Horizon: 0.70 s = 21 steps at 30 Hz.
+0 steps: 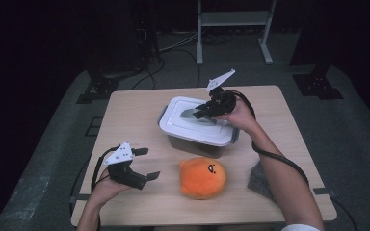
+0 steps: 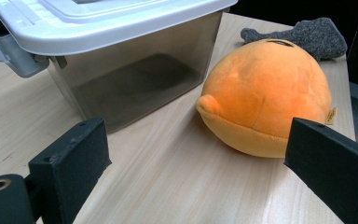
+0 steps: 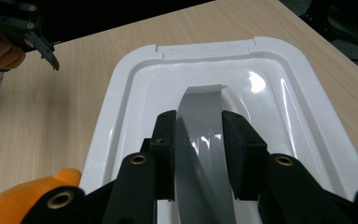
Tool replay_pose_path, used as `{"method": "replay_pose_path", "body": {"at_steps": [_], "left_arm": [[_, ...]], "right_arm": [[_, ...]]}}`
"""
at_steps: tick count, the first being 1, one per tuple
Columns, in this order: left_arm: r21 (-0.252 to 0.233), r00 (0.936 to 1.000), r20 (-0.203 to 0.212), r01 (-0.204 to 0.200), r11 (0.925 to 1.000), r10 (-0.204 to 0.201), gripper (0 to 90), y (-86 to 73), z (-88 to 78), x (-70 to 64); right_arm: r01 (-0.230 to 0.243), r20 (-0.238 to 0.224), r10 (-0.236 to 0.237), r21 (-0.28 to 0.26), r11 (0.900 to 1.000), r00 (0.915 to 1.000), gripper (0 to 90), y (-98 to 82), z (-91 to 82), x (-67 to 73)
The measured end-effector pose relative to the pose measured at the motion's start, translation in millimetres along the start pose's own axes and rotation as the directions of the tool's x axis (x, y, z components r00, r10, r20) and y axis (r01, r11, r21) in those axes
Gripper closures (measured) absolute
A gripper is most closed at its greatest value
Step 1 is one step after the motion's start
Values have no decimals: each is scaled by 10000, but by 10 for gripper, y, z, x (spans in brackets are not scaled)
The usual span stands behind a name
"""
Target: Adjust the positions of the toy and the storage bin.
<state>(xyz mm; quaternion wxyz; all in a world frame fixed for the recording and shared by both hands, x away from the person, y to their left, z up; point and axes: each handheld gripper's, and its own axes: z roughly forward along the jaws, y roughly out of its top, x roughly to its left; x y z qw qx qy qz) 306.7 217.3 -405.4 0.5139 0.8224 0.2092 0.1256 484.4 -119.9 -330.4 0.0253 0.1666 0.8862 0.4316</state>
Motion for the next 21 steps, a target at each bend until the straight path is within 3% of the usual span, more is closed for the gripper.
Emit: {"method": "replay_pose_path", "body": {"at_steps": [8,21], "left_arm": [[-4,10000,-21,36,10000,-36,56,-6,-9,-1],[50,10000,-53,29,10000,-29,30,-3,-13,-2]], "right_arm": [[-106,111,107,-80,9999,9999,661,21,-25,10],[16,412,2,-443,9990,9992,661,124,-338,111]]}}
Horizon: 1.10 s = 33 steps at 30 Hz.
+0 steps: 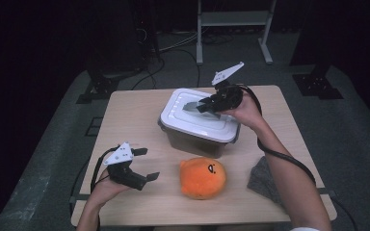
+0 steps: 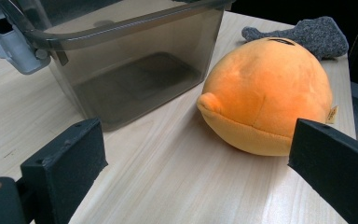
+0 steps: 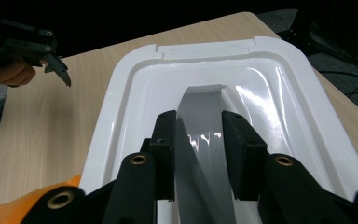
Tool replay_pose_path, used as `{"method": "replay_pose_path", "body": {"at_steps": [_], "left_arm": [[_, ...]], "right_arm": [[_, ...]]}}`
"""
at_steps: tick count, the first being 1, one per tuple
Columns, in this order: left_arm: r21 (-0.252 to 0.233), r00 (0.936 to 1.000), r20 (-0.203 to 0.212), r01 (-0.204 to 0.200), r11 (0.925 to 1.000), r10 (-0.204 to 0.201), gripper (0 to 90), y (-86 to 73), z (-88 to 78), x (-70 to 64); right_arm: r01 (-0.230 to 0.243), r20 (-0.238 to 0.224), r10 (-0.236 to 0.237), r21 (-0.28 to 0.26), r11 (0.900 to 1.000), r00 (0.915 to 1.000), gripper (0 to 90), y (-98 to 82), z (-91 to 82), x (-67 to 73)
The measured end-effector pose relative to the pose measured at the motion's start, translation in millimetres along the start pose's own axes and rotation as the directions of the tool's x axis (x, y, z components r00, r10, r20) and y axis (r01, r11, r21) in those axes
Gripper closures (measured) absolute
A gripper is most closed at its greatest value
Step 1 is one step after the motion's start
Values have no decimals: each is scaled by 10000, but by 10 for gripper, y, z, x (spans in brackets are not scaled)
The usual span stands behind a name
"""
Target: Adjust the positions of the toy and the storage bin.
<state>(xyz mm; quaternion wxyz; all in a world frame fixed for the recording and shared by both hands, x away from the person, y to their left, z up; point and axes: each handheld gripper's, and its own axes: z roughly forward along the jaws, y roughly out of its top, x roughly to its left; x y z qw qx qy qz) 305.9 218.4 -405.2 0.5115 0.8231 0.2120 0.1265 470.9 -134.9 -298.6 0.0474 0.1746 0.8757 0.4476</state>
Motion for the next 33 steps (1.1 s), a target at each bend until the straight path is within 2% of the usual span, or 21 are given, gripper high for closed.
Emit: {"method": "replay_pose_path", "body": {"at_steps": [3,11,20,27,33], "left_arm": [[13,10000,15,15,10000,-15,29,-5,9,-3],[7,10000,-48,-6,10000,6,28,-5,-7,1],[83,9999,-161,9,10000,-8,28,-17,-19,-13],[14,9998,-208,54,10000,-53,27,-20,-34,-12],[-134,9997,-201,153,9998,-156,27,-9,-54,3]], "right_arm": [[54,106,-54,-1,10000,9999,661,-22,-100,24],[-154,482,156,-52,9999,9987,661,-122,-445,78],[-391,892,408,-211,9990,9952,661,-339,-782,116],[-560,1246,591,-288,9980,9904,661,-521,-1057,161],[-826,1656,884,-417,9957,9822,661,-695,-1317,198]]}}
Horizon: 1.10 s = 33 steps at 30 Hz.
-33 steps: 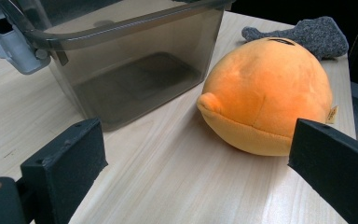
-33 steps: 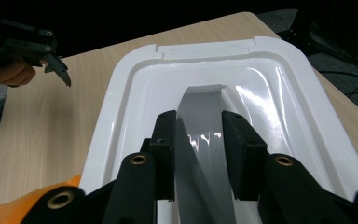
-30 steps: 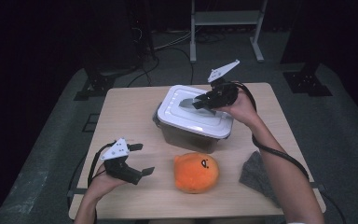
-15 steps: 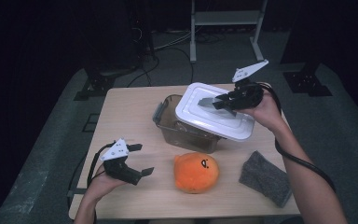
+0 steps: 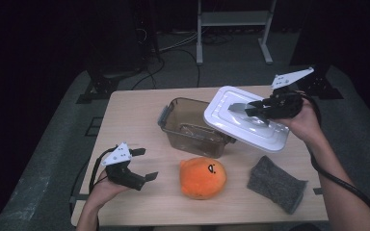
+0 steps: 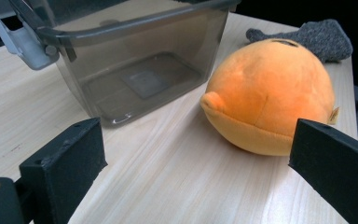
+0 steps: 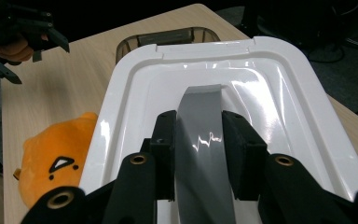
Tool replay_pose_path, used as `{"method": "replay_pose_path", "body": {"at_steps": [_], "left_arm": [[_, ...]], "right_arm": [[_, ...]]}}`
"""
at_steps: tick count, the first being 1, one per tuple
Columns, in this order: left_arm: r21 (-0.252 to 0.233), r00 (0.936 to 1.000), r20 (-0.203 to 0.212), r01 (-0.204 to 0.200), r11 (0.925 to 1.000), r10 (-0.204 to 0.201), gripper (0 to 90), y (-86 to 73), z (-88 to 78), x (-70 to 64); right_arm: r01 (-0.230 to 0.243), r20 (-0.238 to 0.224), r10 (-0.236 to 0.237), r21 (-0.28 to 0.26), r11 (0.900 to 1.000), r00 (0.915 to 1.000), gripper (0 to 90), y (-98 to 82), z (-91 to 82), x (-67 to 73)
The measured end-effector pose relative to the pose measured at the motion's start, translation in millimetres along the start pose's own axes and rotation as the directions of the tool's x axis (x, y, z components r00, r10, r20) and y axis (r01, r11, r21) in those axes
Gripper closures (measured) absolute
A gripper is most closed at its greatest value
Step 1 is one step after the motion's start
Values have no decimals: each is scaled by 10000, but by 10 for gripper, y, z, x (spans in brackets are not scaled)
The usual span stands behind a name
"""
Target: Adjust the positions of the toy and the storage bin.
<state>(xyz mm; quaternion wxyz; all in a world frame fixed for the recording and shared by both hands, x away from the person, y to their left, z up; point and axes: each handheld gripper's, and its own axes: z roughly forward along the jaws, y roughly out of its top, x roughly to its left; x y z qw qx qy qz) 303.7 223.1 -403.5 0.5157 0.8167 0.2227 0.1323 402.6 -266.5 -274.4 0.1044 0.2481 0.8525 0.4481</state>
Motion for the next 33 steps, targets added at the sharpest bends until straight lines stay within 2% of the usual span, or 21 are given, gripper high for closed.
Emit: {"method": "replay_pose_path", "body": {"at_steps": [6,13,33], "left_arm": [[-61,10000,-27,86,9999,-86,27,-4,-5,19],[-70,9999,7,136,9999,-136,27,-2,-2,20],[-15,10000,19,86,10000,-86,27,4,5,18]], "right_arm": [[-303,308,303,-12,9995,9991,661,-172,-196,-20],[-572,510,572,-16,9984,9971,661,-367,-346,-35],[-1492,743,1494,-83,9888,9860,661,-979,-605,-30]]}}
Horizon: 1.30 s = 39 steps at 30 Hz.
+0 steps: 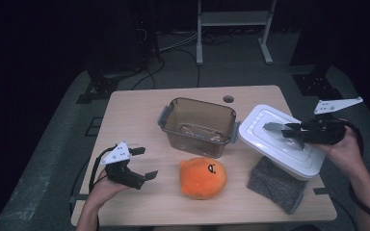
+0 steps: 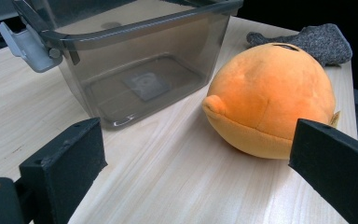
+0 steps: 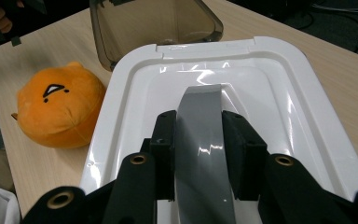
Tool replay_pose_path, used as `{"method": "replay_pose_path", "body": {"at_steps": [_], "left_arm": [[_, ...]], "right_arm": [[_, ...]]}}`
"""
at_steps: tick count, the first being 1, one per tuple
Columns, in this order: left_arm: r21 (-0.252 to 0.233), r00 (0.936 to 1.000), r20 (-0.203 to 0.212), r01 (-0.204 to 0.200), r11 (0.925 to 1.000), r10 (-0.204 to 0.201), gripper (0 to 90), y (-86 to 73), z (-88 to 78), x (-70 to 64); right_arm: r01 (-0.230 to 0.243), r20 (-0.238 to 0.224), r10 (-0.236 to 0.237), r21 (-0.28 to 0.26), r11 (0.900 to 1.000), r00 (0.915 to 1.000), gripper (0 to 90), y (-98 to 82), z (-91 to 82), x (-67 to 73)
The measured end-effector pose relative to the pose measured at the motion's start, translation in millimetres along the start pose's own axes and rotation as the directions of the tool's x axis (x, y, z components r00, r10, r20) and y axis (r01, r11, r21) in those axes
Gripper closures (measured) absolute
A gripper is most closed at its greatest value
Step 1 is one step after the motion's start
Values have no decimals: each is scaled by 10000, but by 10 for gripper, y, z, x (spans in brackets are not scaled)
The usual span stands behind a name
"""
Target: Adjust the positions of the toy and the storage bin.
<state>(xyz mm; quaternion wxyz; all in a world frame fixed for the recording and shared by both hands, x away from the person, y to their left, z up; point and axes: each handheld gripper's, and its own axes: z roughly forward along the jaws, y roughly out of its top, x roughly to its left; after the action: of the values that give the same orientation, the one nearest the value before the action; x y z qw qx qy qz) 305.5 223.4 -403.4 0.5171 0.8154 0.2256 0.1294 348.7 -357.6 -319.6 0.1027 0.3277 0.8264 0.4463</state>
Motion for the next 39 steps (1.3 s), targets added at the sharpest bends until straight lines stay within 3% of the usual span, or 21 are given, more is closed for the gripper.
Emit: {"method": "replay_pose_path", "body": {"at_steps": [15,28,39], "left_arm": [[-8,10000,-21,6,10000,-6,27,0,-9,-1],[-15,10000,-48,-18,10000,18,27,0,-22,9],[-72,10000,-38,14,10000,-15,27,2,-31,10]], "right_arm": [[-505,18,505,167,9986,9987,661,-356,52,-88],[-908,-275,922,481,9947,9954,660,-642,307,-101],[-951,-432,981,677,9932,9942,660,-731,485,-73]]}}
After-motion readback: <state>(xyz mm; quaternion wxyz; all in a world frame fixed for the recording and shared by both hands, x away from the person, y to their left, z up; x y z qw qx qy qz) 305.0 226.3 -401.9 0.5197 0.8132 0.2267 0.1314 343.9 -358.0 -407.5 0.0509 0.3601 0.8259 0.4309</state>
